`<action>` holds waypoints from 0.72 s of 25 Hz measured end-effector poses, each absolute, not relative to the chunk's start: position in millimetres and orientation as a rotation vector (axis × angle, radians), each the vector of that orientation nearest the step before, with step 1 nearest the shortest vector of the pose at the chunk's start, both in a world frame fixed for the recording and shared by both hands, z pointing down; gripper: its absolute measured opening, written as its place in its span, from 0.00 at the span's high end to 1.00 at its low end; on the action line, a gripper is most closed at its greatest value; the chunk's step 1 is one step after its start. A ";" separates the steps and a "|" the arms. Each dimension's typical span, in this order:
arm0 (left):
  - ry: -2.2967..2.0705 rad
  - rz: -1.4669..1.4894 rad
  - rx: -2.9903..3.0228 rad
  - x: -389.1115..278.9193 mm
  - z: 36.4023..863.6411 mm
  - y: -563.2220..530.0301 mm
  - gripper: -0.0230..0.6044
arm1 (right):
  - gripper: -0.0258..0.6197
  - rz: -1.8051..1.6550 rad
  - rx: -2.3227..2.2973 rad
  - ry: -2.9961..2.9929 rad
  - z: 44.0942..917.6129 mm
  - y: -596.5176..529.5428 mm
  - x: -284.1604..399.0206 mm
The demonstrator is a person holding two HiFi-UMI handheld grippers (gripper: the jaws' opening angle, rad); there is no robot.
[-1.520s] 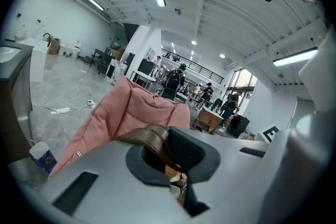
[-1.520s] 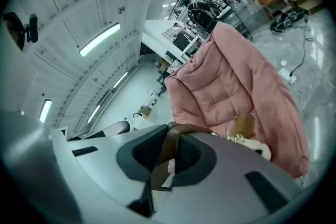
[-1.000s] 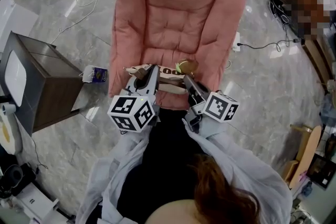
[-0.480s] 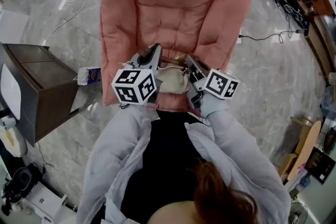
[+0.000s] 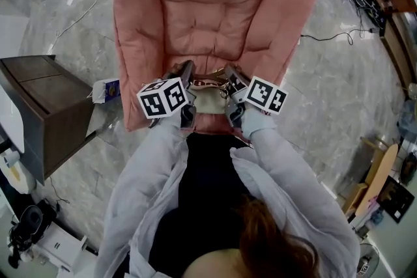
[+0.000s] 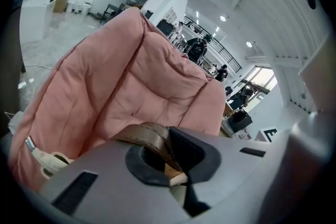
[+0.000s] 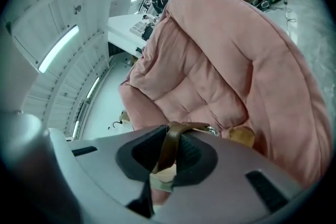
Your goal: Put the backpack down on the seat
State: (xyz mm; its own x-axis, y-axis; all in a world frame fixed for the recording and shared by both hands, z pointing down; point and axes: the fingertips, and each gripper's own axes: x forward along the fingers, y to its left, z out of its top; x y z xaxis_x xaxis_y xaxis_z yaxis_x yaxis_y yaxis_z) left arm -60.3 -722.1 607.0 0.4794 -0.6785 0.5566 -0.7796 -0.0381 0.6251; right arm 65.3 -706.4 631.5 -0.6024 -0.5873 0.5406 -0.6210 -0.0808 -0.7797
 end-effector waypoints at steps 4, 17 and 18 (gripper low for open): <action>-1.236 0.095 1.707 -65.3 611.3 -726.3 0.91 | 0.70 1.913 1.369 -2.122 626.3 -710.7 58.5; -1.040 -0.318 1.506 -84.3 583.9 -697.2 0.38 | 0.29 2.030 1.425 -2.186 588.8 -689.0 58.3; -1.036 -0.320 1.511 -87.4 582.1 -691.1 0.38 | 0.28 1.982 1.430 -2.223 582.4 -683.2 57.6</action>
